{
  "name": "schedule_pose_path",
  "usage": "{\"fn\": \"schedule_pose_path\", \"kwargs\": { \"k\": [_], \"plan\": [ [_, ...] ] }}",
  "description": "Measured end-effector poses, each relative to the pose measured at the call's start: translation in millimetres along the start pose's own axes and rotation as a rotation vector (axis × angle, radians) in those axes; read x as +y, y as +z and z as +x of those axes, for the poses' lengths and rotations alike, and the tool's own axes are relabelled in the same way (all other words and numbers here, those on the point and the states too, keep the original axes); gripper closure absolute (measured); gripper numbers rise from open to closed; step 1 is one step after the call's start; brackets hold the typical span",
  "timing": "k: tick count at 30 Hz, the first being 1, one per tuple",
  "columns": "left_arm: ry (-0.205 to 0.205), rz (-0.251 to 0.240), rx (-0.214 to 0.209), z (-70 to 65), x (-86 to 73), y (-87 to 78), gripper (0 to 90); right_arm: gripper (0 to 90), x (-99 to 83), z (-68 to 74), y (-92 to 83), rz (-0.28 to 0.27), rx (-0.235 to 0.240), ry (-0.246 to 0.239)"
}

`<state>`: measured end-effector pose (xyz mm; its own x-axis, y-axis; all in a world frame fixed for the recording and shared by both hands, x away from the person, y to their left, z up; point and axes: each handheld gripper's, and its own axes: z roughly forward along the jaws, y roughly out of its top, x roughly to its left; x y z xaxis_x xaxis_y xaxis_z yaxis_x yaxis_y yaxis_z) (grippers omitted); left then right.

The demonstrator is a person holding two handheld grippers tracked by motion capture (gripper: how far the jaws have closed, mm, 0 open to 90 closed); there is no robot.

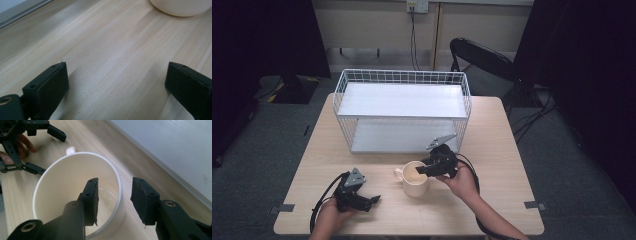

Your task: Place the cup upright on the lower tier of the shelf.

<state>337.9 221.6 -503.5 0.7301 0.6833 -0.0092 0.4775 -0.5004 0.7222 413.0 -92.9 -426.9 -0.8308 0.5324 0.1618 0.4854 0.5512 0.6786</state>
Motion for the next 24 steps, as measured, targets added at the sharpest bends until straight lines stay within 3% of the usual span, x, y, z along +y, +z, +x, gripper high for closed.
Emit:
{"fn": "schedule_pose_path", "kwargs": {
  "k": [10,18,24],
  "plan": [
    [0.0,0.0,0.0,0.0,0.0,0.0,4.5,71.8,-1.7,1.1,4.4,0.025,-0.018,0.015],
    [0.0,0.001,0.001,0.0,0.1,0.1,4.4,76.6,-0.3,2.6,7.0,0.052,-0.057,0.023],
    [0.0,0.001,0.001,0.0,0.1,0.0,4.4,77.6,0.3,2.6,10.8,0.079,-0.068,0.0]
  ]
}}
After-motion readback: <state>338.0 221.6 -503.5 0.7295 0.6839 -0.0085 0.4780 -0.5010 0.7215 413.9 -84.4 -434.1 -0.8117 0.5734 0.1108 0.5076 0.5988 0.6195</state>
